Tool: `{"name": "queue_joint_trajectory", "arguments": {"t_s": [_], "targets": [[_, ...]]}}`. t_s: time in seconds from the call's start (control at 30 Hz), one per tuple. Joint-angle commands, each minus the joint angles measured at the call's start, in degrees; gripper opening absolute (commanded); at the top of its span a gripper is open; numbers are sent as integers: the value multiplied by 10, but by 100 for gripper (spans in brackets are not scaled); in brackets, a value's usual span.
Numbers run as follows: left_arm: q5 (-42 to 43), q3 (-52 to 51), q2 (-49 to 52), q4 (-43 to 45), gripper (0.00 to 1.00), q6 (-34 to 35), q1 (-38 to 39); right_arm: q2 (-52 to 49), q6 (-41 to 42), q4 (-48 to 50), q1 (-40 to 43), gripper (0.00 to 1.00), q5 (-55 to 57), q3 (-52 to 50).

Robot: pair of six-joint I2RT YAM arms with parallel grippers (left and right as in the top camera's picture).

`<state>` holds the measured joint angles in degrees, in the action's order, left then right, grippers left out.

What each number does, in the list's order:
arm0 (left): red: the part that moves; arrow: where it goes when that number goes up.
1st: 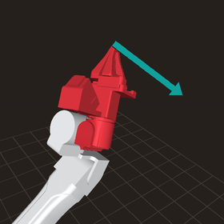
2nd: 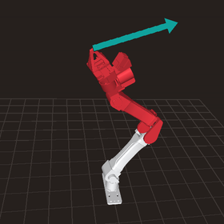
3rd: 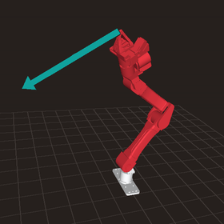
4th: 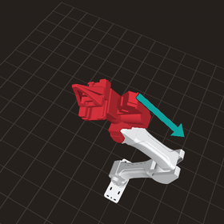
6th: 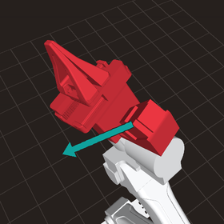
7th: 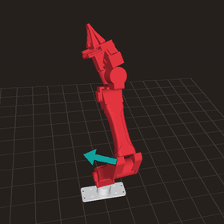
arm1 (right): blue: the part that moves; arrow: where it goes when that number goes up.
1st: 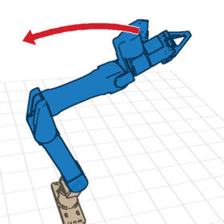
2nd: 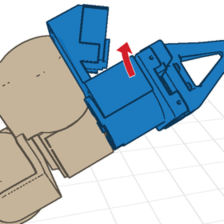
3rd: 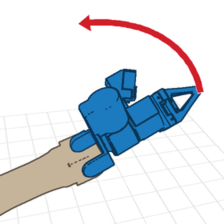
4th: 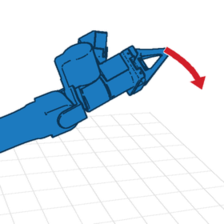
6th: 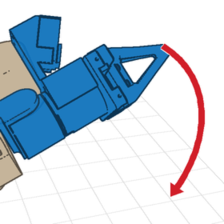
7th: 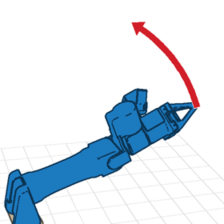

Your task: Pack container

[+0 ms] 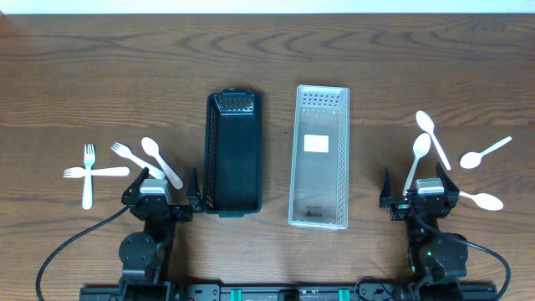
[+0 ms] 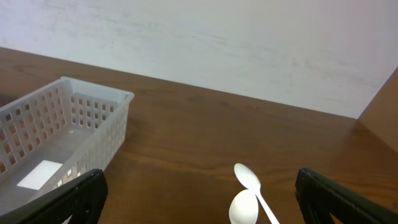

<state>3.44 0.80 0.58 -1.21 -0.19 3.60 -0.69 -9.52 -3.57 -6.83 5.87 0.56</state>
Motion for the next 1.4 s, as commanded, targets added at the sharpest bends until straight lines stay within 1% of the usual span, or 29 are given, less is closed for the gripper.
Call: {"name": "queue_joint_trajectory", "arguments": {"t_s": [0.0, 0.23, 0.27, 0.33, 0.37, 0.43, 0.5, 0.6, 0.67, 0.8, 0.93, 1.0, 1.13, 1.2, 1.23, 1.37], "targets": [[0, -5, -2, -26, 98, 1, 3, 3, -4, 0, -7, 99, 3, -2], [0, -5, -2, -26, 98, 0, 3, 3, -2, 0, -7, 99, 1, -2], [0, -5, -2, -26, 98, 1, 3, 3, 8, 0, -7, 99, -2, -2], [1, -5, -2, -26, 98, 5, 3, 3, 59, 0, -7, 99, -3, -2], [0, -5, -2, -20, 98, 37, 3, 3, 90, 3, -7, 99, -3, -2], [0, 2, -1, -8, 98, 76, 3, 3, 125, 15, -7, 99, -3, 2], [7, 41, 12, -14, 98, 111, 3, 0, 149, 37, -7, 99, -2, 23], [4, 124, 66, -38, 98, 99, 3, -34, 148, 39, -3, 99, 23, 78], [4, 184, 124, -56, 98, 78, 3, -87, 146, 33, 5, 99, 27, 125], [4, 333, 299, -112, 98, 33, 3, -259, 146, 3, 10, 99, 10, 253], [4, 483, 468, -201, 98, 28, 2, -433, 139, -71, 10, 99, -19, 408], [4, 568, 549, -269, 98, 28, -3, -527, 113, -153, 10, 99, -37, 510], [4, 732, 698, -436, 98, 26, -30, -700, 102, -372, 10, 99, -39, 713], [4, 777, 744, -484, 98, 26, -42, -758, 96, -439, 10, 99, -37, 776], [4, 790, 765, -500, 98, 26, -47, -784, 97, -457, 10, 99, -39, 796], [4, 793, 808, -514, 98, 26, -52, -845, 97, -477, 8, 99, -46, 811]]}}
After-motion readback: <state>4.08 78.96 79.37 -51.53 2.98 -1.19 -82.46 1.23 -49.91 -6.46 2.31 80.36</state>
